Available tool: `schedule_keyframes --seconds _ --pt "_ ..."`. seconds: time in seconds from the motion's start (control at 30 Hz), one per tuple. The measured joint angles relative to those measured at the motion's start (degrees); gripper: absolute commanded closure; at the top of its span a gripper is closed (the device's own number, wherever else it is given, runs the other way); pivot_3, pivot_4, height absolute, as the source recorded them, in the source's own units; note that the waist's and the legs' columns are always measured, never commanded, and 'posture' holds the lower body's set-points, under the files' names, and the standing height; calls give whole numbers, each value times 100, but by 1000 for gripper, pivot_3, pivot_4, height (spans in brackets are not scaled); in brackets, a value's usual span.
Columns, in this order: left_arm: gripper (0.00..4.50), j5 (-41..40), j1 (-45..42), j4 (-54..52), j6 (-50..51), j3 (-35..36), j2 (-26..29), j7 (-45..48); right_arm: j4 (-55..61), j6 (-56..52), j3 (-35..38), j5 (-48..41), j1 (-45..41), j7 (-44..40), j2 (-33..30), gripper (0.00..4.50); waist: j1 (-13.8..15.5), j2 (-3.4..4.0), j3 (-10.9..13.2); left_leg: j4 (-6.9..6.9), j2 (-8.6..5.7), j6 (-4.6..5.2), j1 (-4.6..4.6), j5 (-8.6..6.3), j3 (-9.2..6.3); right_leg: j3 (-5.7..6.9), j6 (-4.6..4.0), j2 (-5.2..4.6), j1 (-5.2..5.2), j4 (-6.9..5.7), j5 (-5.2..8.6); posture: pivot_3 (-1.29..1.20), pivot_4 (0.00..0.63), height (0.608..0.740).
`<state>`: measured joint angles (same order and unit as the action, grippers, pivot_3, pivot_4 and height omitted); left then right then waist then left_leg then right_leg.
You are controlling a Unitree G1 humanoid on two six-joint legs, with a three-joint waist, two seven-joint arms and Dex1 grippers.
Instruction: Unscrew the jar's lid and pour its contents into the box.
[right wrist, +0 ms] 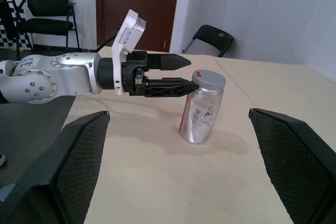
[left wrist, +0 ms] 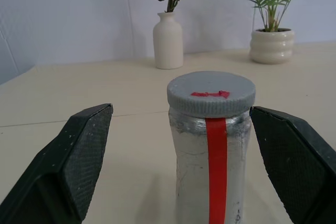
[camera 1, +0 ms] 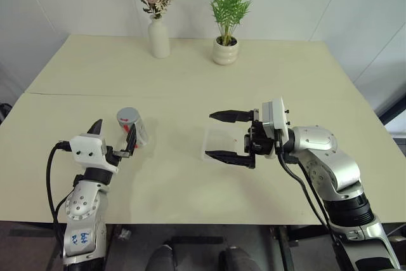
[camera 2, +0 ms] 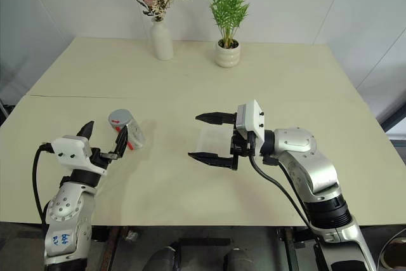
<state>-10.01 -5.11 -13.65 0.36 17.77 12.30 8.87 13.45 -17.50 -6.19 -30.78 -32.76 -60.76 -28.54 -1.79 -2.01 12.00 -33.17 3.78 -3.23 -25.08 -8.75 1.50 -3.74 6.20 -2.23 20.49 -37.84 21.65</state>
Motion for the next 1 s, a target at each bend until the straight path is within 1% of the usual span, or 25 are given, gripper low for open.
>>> schedule_keyframes --seconds 0.33,0.7,1.0 --pt "43 -54 -453 566 84 -164 200 222 205 0 1 5 49 243 3 0 6 0 0 1 0 -1 -1 0 0 0 1 -1 0 1 -1 0 150 740" --pt "43 42 -738 1155 -41 -360 197 196 331 -17 13 4 103 455 -1 0 10 0 0 1 0 -1 -1 1 0 1 2 -1 0 0 -1 0 150 740" --pt "43 127 -815 1405 -276 -485 183 195 404 -24 18 4 158 523 -4 0 8 0 0 2 0 -2 -1 1 0 1 2 -1 0 1 -1 0 150 740"
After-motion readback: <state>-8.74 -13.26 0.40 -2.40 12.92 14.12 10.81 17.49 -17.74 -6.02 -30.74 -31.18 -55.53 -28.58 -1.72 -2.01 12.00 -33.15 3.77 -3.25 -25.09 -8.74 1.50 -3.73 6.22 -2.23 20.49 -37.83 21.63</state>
